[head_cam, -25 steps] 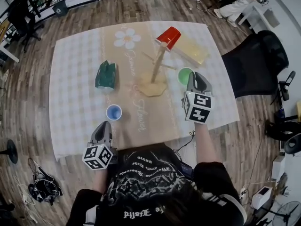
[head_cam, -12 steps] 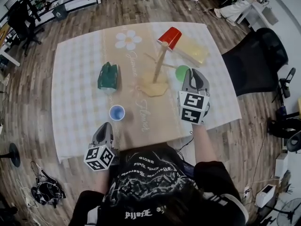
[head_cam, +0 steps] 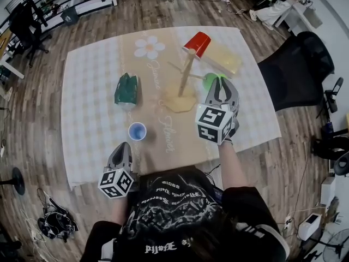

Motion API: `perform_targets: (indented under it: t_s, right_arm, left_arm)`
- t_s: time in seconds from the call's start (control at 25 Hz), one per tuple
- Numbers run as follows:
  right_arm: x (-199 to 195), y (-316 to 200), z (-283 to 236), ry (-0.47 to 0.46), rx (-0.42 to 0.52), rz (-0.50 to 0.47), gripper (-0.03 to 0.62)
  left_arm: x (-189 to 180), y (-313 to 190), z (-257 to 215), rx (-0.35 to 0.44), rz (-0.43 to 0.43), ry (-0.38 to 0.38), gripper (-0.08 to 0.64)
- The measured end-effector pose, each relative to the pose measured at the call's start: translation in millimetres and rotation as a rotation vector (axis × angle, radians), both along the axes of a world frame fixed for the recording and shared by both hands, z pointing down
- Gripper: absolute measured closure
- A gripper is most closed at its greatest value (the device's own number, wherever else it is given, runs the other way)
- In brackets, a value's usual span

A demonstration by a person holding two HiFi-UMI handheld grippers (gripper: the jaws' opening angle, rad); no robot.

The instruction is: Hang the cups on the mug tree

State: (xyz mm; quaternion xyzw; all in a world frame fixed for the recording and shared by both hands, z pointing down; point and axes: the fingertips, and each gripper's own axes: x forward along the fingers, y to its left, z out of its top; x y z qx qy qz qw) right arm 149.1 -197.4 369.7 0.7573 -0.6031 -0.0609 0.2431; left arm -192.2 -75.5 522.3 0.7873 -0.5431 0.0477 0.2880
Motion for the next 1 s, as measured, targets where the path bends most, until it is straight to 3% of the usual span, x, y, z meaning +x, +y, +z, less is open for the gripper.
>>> perform_targets:
  t_s: [0.48,1.0]
  right_arm:
    - [-29.3,-0.4,-1.7,0.081,0.017,0.016,0.537]
    - [-51.2,-8.5,8.6,0.078,0.006,0.004,0.531]
  left_arm:
    - [-7.9,-4.5,-1.7,0.006,0.006,-0.008,0.54]
    - [-13.5,-5.1,1.0,-0.006,0.019,-0.008,0.54]
